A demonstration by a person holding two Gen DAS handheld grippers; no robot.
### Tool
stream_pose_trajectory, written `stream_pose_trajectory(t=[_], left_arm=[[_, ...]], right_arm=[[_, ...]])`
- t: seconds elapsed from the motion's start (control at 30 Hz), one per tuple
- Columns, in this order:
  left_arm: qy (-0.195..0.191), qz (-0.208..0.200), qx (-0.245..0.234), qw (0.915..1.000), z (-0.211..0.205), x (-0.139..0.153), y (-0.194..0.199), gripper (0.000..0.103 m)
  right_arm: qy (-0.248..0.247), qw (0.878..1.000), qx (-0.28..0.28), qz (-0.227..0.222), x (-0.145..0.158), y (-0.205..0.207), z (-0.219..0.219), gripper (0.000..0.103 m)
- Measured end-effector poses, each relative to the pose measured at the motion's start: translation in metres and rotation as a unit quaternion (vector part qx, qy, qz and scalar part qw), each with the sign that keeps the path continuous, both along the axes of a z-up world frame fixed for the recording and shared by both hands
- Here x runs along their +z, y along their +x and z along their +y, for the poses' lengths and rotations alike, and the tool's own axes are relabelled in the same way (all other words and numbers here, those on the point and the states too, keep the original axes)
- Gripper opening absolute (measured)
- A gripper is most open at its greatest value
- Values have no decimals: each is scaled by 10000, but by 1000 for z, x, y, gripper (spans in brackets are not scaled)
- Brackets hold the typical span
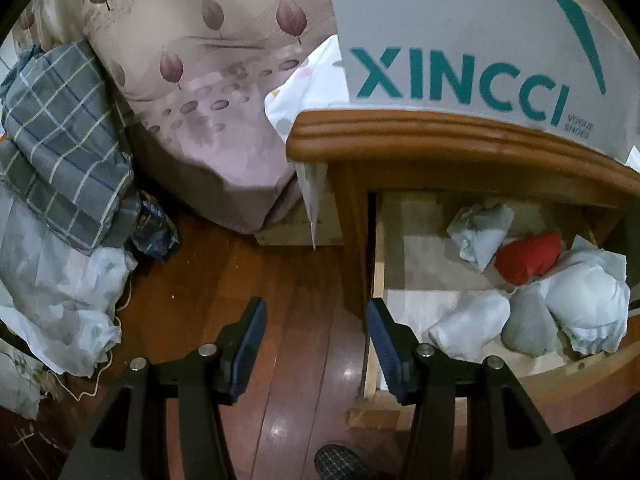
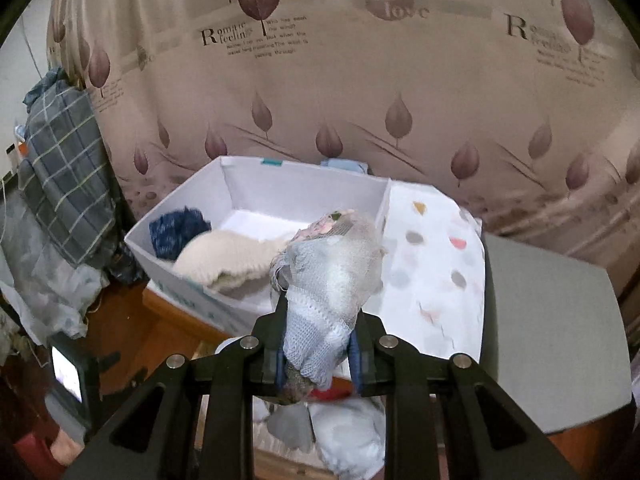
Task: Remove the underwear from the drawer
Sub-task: 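Carry the grey-white underwear into the white box with the right gripper while the left returns to the drawer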
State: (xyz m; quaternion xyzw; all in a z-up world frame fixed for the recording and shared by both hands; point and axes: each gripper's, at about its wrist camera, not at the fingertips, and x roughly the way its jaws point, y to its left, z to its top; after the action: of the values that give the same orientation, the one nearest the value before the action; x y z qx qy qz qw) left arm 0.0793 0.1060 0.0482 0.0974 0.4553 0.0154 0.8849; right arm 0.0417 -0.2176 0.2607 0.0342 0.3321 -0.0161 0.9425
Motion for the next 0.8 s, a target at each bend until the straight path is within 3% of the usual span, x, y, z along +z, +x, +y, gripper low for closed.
stream_pose_trajectory(t=[0.67, 0.8], left_arm=[[-218, -30, 32, 9998, -4, -8, -5, 53], [-433, -5, 151, 9989, 4, -8, -4, 53]], right_arm=[[-162, 9979, 165, 597, -37, 97, 24, 22], [-222, 9970, 146, 731, -49, 107, 26, 23]])
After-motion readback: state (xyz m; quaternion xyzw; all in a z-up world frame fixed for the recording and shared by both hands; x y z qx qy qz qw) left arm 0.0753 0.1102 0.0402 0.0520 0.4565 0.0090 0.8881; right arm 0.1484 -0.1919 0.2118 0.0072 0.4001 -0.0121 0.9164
